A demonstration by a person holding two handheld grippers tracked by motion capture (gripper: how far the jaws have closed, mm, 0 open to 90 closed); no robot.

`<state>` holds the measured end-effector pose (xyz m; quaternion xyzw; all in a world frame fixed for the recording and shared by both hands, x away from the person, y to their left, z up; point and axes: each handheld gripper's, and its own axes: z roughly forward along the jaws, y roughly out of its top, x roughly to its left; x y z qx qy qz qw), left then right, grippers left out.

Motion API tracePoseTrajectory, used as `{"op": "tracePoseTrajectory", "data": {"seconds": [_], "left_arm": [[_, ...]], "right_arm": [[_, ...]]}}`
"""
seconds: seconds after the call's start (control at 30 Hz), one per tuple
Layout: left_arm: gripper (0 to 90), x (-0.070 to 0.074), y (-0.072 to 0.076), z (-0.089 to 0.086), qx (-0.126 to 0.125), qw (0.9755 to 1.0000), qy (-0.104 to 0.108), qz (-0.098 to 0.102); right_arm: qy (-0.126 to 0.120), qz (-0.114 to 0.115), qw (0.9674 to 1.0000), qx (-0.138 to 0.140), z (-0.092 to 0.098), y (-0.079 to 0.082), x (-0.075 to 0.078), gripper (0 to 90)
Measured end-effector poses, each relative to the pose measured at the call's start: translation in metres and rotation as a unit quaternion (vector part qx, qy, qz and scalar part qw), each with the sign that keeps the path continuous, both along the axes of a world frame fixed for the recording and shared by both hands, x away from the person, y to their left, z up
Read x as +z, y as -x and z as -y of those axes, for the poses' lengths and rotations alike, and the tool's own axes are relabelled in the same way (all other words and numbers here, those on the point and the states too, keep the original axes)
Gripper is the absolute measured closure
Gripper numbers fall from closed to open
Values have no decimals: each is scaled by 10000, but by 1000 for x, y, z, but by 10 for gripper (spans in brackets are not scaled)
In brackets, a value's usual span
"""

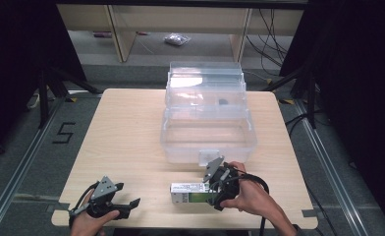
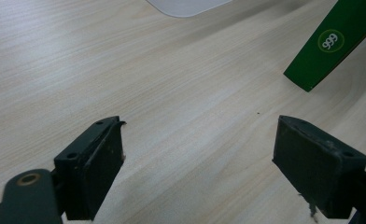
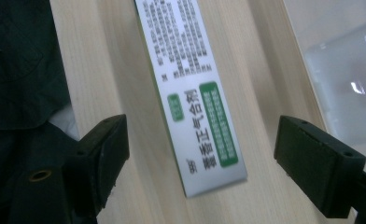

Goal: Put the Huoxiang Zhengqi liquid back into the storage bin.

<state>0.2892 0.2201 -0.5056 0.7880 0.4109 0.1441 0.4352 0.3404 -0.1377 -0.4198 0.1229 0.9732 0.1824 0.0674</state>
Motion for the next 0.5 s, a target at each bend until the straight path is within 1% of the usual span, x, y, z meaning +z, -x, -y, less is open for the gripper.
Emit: {"op": "tracePoseTrajectory", "data": {"seconds": [0.03, 0.07, 0.1, 0.17, 0.2, 0.23, 0.27, 0.3, 0.5], "left_arm": [[154, 0, 0, 0, 10, 10000, 0, -3], [154, 0, 0, 0, 21, 10000, 3, 3], [154, 0, 0, 0, 8, 10000, 5, 11], [154, 0, 0, 0, 6, 10000, 17, 16], [154, 0, 0, 0, 12, 10000, 21, 5], [154, 0, 0, 0, -5, 10000, 18, 18], [154, 0, 0, 0, -5, 10000, 18, 18], [154, 0, 0, 0, 0, 10000, 15, 19], [154, 0, 0, 0, -2, 10000, 4, 6]], "right_arm": [[10, -4, 10000, -35, -2, 0, 0, 191], [10, 22, 10000, 17, -4, 0, 0, 192], [31, -66, 10000, -21, -6, 0, 1, 195], [57, -48, 10000, 22, -10, -1, 0, 210], [37, -102, 9999, 36, -12, -2, 0, 215], [64, -75, 9998, 174, -13, -5, -1, 220], [64, -75, 9998, 174, -13, -5, -1, 220], [100, -117, 9998, 126, -17, -6, -3, 229], [113, -206, 9995, 199, -26, -9, -6, 256]]}}
